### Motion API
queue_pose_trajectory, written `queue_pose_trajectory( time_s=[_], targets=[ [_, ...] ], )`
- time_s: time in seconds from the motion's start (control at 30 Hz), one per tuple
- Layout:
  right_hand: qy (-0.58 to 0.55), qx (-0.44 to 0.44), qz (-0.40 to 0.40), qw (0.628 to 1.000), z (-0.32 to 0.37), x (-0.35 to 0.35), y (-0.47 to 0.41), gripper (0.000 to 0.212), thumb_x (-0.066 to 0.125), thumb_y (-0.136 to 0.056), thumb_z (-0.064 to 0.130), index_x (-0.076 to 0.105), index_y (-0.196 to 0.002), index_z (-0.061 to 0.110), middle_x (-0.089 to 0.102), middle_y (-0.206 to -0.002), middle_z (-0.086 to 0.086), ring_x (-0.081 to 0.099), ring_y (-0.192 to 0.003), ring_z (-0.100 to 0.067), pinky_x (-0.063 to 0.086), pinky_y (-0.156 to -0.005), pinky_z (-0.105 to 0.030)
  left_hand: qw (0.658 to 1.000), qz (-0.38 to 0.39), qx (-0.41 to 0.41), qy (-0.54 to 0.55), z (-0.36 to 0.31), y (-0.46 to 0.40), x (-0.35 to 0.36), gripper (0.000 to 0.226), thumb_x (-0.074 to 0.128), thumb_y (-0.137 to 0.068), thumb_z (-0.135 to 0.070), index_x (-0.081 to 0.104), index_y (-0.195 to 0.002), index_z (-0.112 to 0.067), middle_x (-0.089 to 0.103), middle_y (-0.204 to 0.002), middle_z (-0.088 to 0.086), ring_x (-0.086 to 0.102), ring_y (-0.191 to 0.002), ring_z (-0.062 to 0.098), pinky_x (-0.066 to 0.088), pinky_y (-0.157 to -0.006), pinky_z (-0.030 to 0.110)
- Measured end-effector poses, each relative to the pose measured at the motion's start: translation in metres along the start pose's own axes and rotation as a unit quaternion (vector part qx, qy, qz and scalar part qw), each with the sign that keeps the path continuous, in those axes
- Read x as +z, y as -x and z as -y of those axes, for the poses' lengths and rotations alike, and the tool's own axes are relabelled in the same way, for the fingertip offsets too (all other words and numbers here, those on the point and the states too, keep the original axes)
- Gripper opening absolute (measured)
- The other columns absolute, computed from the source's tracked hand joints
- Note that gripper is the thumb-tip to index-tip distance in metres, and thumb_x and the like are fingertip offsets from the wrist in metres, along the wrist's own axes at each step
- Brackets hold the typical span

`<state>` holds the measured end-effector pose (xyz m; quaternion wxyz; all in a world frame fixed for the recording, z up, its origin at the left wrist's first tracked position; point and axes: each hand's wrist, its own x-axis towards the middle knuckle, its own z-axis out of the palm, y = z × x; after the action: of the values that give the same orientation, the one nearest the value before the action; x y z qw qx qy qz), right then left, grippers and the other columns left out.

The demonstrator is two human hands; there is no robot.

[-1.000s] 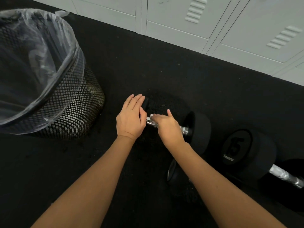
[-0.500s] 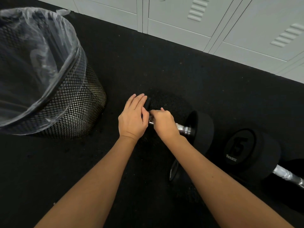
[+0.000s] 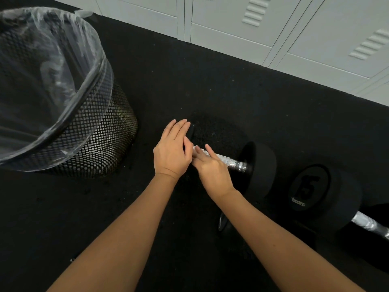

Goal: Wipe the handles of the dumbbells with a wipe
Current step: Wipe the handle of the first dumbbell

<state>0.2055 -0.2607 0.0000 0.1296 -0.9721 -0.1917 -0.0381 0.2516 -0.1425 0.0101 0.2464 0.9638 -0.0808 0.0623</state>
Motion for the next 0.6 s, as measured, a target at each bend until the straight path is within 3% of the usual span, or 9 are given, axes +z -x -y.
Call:
queue_pose_trajectory(
  time_s=[0.2, 0.33, 0.43, 0.6],
  targets=[
    [0.045, -0.095, 0.029, 0.994, -0.018, -0.009, 0.016, 0.039, 0.082, -0.058, 0.0, 0.073, -0.095, 0.009, 0.071, -0.108, -0.006, 0.062, -0.11, -0.019, 0.033, -0.103, -0.048, 1.0, -0.002, 0.001, 0.001, 0.001, 0.0, 0.001, 0.048, 0.027, -0.09, -0.027, 0.053, -0.129, -0.016, 0.052, -0.135, -0.003, 0.039, -0.132, 0.014, 0.043, -0.095, 0.029],
    [0.041, -0.03, 0.02, 0.999, -0.023, -0.015, 0.005, 0.047, 0.081, -0.056, -0.007, 0.072, -0.099, 0.008, 0.071, -0.106, -0.008, 0.067, -0.101, -0.02, 0.033, -0.103, -0.047, 1.0, -0.006, 0.003, 0.002, 0.0, 0.0, 0.001, 0.048, 0.027, -0.091, -0.027, 0.053, -0.129, -0.015, 0.053, -0.135, -0.002, 0.04, -0.132, 0.015, 0.044, -0.094, 0.029],
    [0.022, -0.024, 0.045, 0.998, -0.013, -0.01, 0.0, 0.042, 0.071, -0.066, -0.01, 0.068, -0.107, 0.003, 0.065, -0.118, -0.015, 0.061, -0.112, -0.027, 0.025, -0.107, -0.039, 1.0, -0.004, 0.002, -0.004, 0.001, 0.0, 0.001, 0.049, 0.027, -0.091, -0.027, 0.053, -0.13, -0.015, 0.052, -0.135, -0.002, 0.04, -0.132, 0.015, 0.042, -0.096, 0.028],
    [0.041, -0.116, 0.066, 0.99, -0.022, -0.013, 0.013, 0.036, 0.08, -0.059, -0.003, 0.073, -0.094, 0.007, 0.069, -0.11, -0.012, 0.062, -0.111, -0.024, 0.032, -0.103, -0.039, 1.0, -0.008, 0.005, -0.006, 0.001, 0.0, 0.001, 0.048, 0.027, -0.09, -0.027, 0.053, -0.129, -0.015, 0.053, -0.135, -0.002, 0.04, -0.132, 0.015, 0.043, -0.096, 0.029]
  ],
)
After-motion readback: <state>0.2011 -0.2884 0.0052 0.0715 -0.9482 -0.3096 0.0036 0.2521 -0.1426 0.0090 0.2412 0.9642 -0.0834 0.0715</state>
